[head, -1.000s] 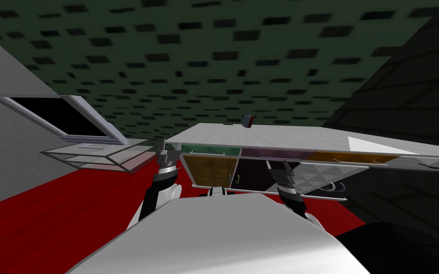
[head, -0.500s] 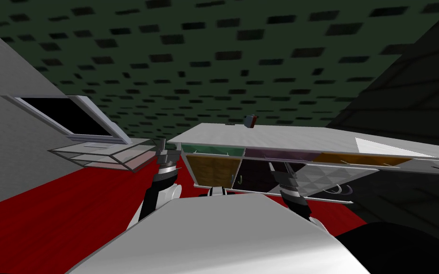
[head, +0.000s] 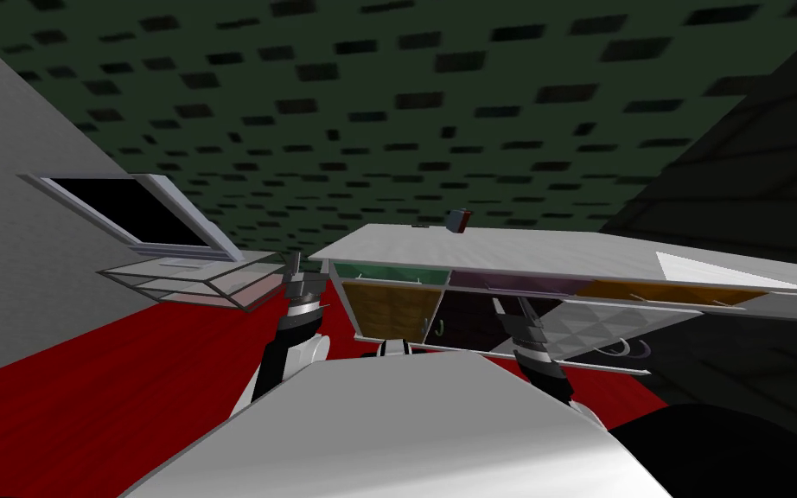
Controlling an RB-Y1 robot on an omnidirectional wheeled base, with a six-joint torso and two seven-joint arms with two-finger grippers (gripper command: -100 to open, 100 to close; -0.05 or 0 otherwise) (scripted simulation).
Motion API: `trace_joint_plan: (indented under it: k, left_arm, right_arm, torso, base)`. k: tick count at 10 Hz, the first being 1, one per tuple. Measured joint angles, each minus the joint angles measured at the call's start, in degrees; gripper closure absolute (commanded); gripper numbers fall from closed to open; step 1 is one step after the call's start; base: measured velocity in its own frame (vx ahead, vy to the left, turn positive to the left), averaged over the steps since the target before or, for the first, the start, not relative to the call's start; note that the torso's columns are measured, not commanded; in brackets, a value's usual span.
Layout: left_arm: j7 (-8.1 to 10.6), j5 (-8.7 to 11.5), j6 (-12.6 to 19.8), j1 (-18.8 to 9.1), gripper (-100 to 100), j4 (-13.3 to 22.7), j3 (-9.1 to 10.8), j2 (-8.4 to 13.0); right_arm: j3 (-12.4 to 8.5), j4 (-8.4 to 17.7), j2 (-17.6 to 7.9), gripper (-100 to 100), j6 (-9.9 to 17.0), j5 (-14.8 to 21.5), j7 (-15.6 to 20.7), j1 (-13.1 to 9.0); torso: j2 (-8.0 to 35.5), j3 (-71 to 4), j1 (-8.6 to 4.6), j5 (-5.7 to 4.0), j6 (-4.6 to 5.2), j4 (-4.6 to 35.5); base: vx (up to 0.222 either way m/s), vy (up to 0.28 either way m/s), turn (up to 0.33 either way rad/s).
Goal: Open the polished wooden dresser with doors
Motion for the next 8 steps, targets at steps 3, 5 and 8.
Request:
trace_joint_plan:
  k: [3, 5, 8]
  left_arm:
    - [0.00, 0.0, 0.0, 0.0, 0, 0.0, 0.00, 0.0]
    - [0.00, 0.0, 0.0, 0.0, 0, 0.0, 0.00, 0.0]
    - [0.00, 0.0, 0.0, 0.0, 0, 0.0, 0.01, 0.0]
  right_arm:
    - [-0.6, 0.9, -0.6, -100, -0.5, 0.1, 2.5, 0.0]
    - [-1.4, -0.3, -2.0, -100, 1.1, -0.2, 1.2, -0.1]
    - [-1.4, -0.1, -2.1, 100, 1.5, -0.2, 1.0, -0.4]
  torso:
    - [0.0, 0.0, -0.03, -0.01, 0.00, 0.0]
    - [-0.1, -0.1, 0.06, 0.02, 0.00, 0.0]
    - [0.3, 0.2, -0.19, -0.06, 0.00, 0.1]
  base:
    - [0.016, 0.031, 0.003]
    - [0.064, 0.048, -0.006]
    - [-0.033, -0.024, 0.007]
